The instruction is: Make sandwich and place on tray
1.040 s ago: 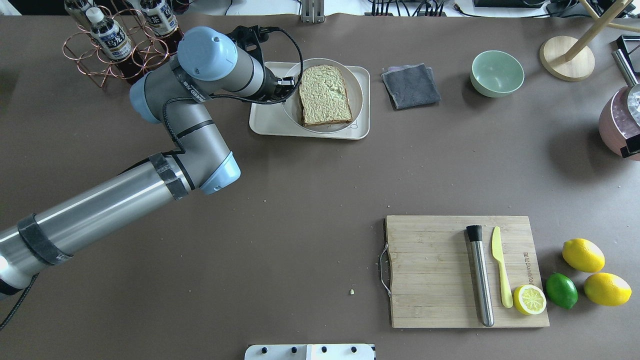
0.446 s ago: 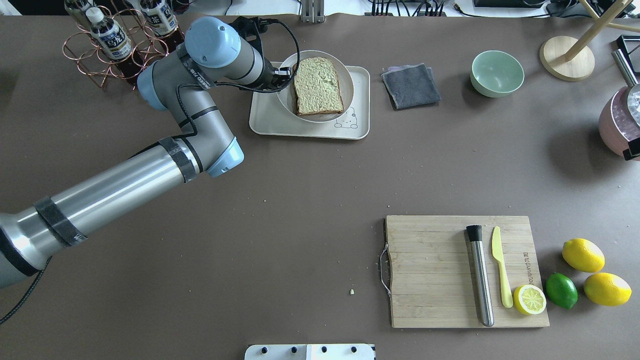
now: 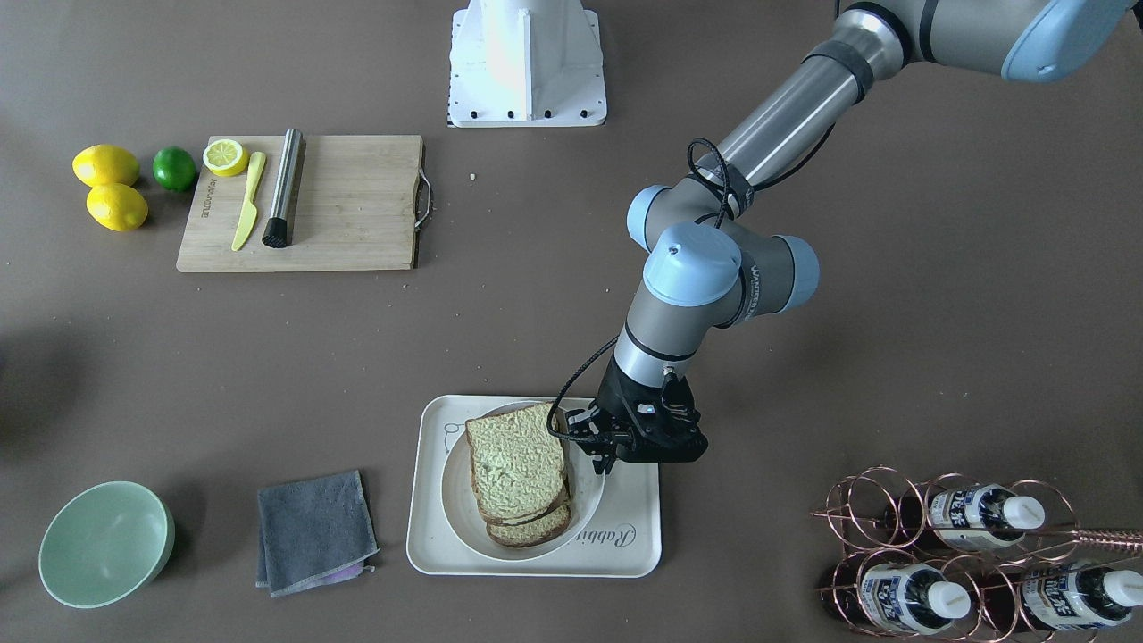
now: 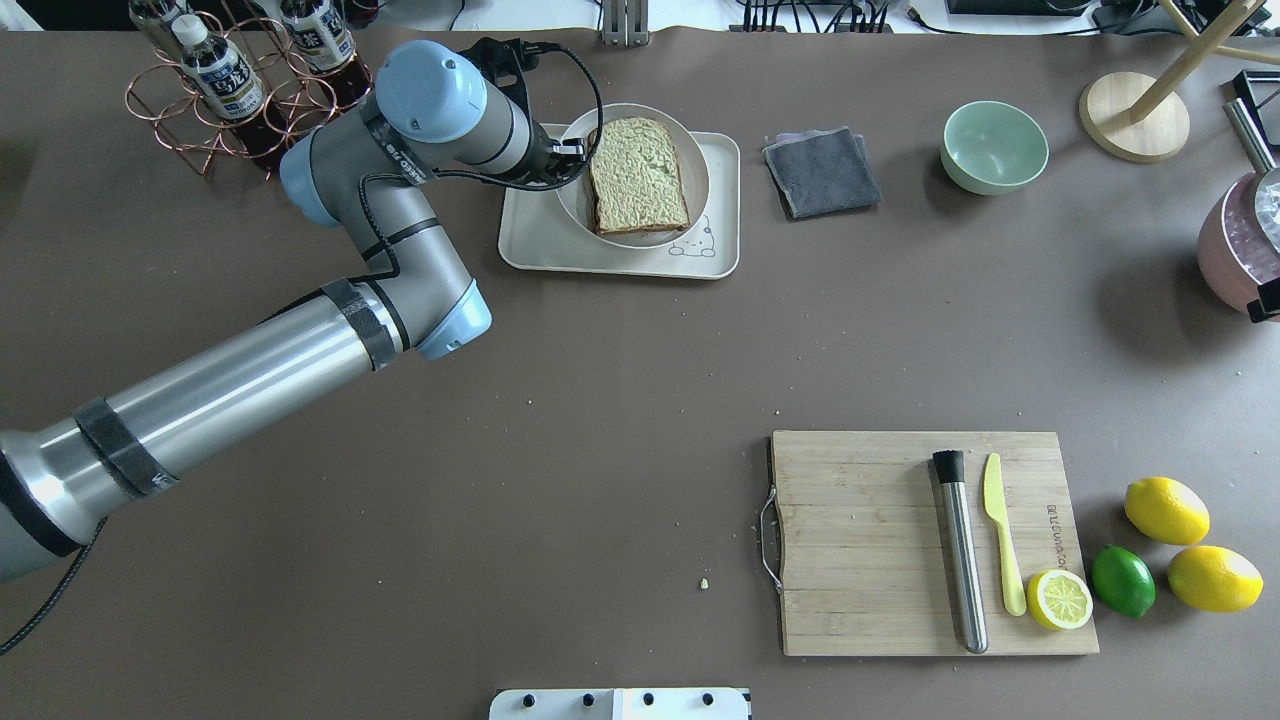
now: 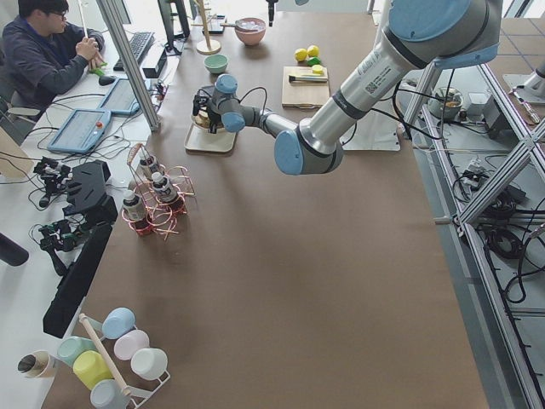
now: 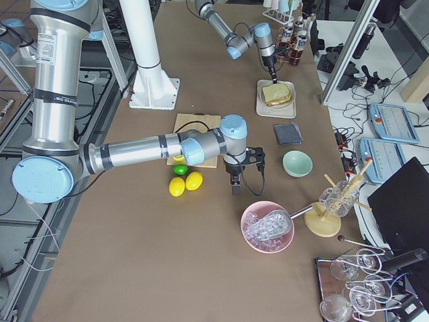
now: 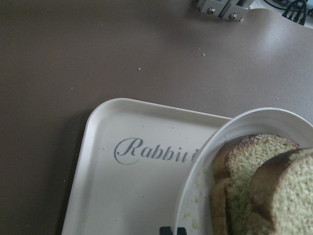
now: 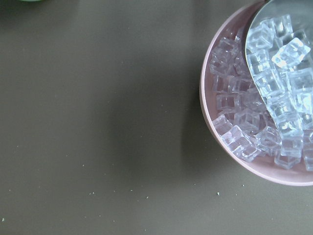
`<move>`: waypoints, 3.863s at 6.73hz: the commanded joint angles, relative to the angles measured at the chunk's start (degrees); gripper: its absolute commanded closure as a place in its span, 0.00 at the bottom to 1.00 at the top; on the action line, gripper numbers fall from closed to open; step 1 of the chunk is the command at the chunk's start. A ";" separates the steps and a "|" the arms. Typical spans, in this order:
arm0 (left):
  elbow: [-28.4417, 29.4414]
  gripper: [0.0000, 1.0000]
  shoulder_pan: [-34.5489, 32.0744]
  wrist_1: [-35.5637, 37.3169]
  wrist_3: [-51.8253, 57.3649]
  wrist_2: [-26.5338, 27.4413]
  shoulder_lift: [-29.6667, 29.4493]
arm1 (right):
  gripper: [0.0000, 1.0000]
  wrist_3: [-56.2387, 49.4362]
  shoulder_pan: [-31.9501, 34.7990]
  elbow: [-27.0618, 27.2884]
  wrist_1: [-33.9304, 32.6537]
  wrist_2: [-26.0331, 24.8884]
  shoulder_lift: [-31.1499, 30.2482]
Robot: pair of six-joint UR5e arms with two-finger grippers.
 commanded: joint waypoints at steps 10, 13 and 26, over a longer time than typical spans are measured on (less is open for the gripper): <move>-48.15 0.02 -0.90 25.97 3.81 -3.02 22.89 | 0.00 -11.17 7.09 -0.83 -8.67 5.12 0.52; -52.51 0.02 -9.46 25.82 20.96 -13.41 35.97 | 0.00 -25.56 15.63 -0.83 -13.65 3.65 -5.43; -39.33 0.02 -52.38 38.31 85.29 -33.70 62.28 | 0.00 -25.40 16.09 -2.67 -13.21 4.08 -5.72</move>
